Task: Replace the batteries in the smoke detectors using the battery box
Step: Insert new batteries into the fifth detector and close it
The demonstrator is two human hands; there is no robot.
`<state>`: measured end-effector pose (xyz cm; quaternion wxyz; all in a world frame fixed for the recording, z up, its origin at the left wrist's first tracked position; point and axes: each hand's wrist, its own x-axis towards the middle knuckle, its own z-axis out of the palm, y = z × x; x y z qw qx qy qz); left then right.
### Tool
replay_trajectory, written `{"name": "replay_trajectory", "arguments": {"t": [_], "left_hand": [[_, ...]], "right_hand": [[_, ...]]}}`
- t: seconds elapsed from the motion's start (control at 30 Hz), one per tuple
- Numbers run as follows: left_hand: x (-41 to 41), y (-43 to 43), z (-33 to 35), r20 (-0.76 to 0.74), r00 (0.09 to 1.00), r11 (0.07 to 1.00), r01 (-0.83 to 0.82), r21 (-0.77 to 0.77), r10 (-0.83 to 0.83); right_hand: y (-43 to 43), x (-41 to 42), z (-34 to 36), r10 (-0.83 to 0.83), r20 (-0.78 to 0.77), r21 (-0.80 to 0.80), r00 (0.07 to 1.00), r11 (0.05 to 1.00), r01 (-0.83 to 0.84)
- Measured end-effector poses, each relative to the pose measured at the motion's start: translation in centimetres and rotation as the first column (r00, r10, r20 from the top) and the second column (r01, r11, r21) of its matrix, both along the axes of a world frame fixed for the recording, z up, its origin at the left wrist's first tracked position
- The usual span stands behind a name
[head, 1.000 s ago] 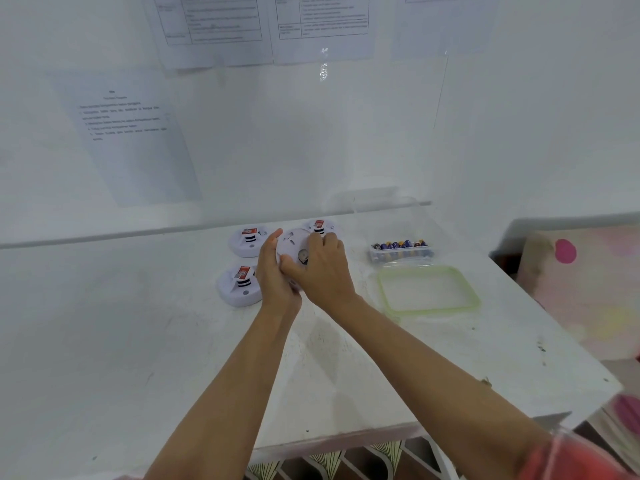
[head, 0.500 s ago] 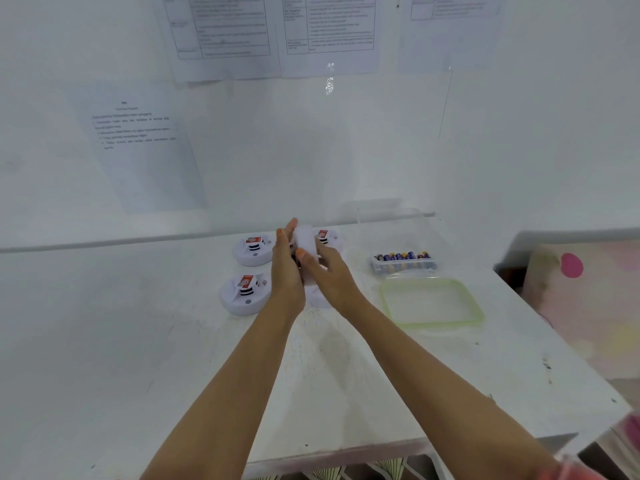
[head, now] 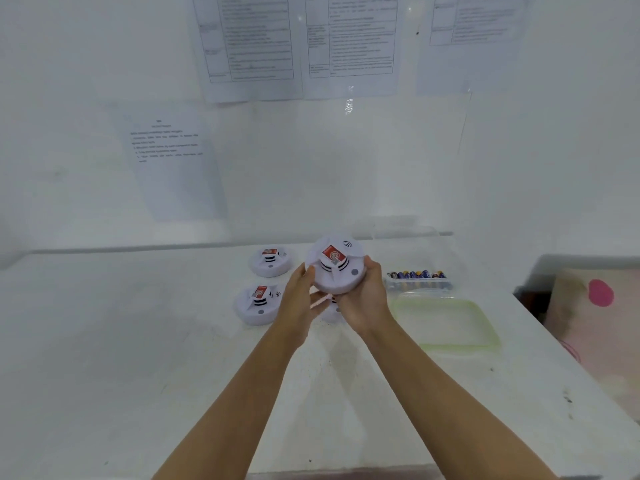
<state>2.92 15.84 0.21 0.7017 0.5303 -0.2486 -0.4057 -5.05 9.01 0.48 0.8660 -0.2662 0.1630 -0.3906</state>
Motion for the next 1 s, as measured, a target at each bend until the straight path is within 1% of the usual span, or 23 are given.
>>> {"name": "replay_trajectory", "arguments": {"t": [0.1,0.2,0.3,0.43,0.57,0.67,0.83,1.0], "left_hand": [[0.5,0.1,-0.2,0.017,0.999,0.996,-0.039,-0.077,0.040],[1.7,0.3,-0.3,0.058,0.995,0.993,-0.079,-0.084,0.084],[2.2,0.4,-0.2,0.019,0.992,0.989,-0.123,-0.086,0.125],[2.2,0.7,-1.2,-0.102,0.989,0.979,-0.125,-0.160,0.109],[1.5,1.6,-1.6,-0.180,0.980,0.973,-0.117,-0.198,0.081],[1.7,2.1,-1.4,-0.189,0.977,0.971,-0.138,-0.198,0.100],[2.4,2.5,-1.4,-0.133,0.987,0.976,-0.119,-0.184,0.095],[2.7,2.4,-1.5,-0.158,0.984,0.976,-0.112,-0.189,0.082]], "right_hand": [[0.2,-0.2,-0.6,-0.016,-0.127,-0.019,0.992,1.000,0.014],[0.3,-1.0,-0.5,0.006,-0.165,-0.076,0.986,0.997,-0.019],[0.8,-1.2,-0.3,0.074,-0.203,-0.166,0.976,0.980,-0.109],[1.3,-0.7,-0.9,0.060,-0.212,-0.270,0.975,0.956,-0.118],[2.1,-0.1,-1.1,0.059,-0.199,-0.275,0.978,0.955,-0.113],[2.4,0.1,-1.4,0.090,-0.209,-0.273,0.974,0.951,-0.146],[2.5,-0.1,-1.6,0.085,-0.281,-0.388,0.956,0.901,-0.194],[2.8,-0.1,-1.8,0.052,-0.292,-0.427,0.955,0.887,-0.179]]}}
